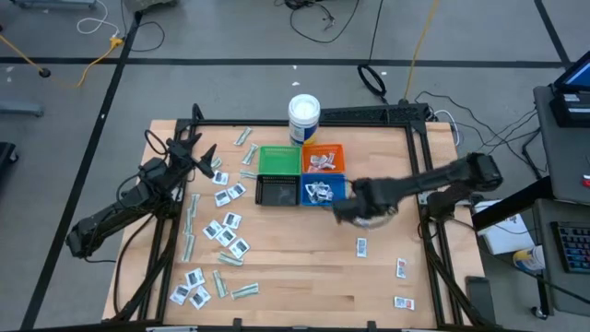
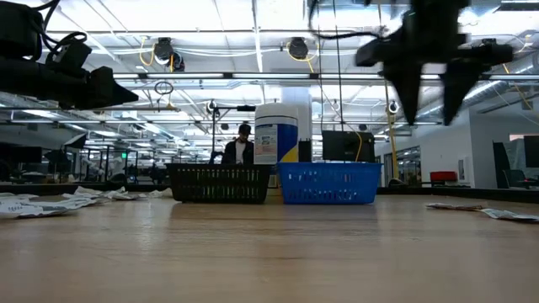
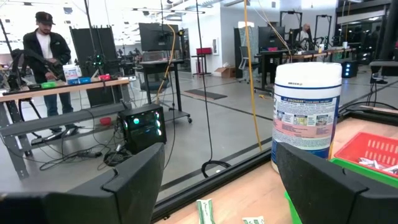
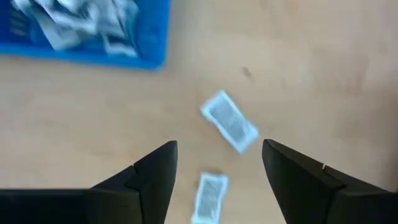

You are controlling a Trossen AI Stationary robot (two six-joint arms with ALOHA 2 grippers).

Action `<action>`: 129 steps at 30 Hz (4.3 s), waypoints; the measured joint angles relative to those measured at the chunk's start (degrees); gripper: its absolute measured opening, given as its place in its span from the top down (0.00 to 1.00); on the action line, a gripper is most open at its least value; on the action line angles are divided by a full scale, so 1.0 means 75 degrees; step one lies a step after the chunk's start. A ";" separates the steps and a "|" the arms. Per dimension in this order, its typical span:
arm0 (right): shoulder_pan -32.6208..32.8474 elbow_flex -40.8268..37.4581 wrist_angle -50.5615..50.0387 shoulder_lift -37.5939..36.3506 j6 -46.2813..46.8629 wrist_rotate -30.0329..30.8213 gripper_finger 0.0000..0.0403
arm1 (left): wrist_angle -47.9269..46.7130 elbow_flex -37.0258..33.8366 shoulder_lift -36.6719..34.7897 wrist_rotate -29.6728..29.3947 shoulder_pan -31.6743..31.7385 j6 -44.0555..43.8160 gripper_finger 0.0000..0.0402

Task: Pick & Place First Aid Supplies
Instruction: Put the orange ointment pack into the orange basket

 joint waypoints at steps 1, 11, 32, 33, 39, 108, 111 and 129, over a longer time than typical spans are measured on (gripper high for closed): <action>0.0249 -0.0148 0.0020 -0.0117 0.0310 -0.0004 0.42 | 0.0000 0.0002 -0.0001 0.0003 -0.0001 0.0002 0.23; 0.2537 -0.1247 0.0066 -0.0834 0.2642 -0.0880 0.45 | 0.0000 0.0000 -0.0001 0.0003 -0.0001 0.0002 0.23; 0.4808 -0.3098 0.2971 -0.0634 0.4920 -0.1924 0.49 | 0.0000 0.0000 0.0000 0.0001 -0.0003 0.0000 0.23; 0.4821 -0.3199 0.3092 -0.0607 0.4918 -0.1988 0.50 | -0.0002 0.0003 0.0000 0.0003 -0.0003 0.0001 0.23; 0.4831 -0.3452 0.3305 -0.0514 0.4894 -0.2232 0.50 | -0.0001 0.0001 0.0000 0.0003 -0.0002 0.0000 0.23; -0.1290 0.0951 0.0411 0.0819 -1.2019 -0.1933 1.00 | 0.0000 0.0002 -0.0002 0.0000 -0.0002 0.0000 0.23; -0.1898 0.1345 0.0565 0.1216 -1.2773 -0.1904 1.00 | 0.0000 0.0000 0.0000 0.0003 -0.0003 0.0000 0.23; -0.4472 0.3702 0.0686 0.3225 -1.4878 -0.1910 1.00 | 0.0000 0.0000 0.0000 0.0002 -0.0003 0.0002 0.23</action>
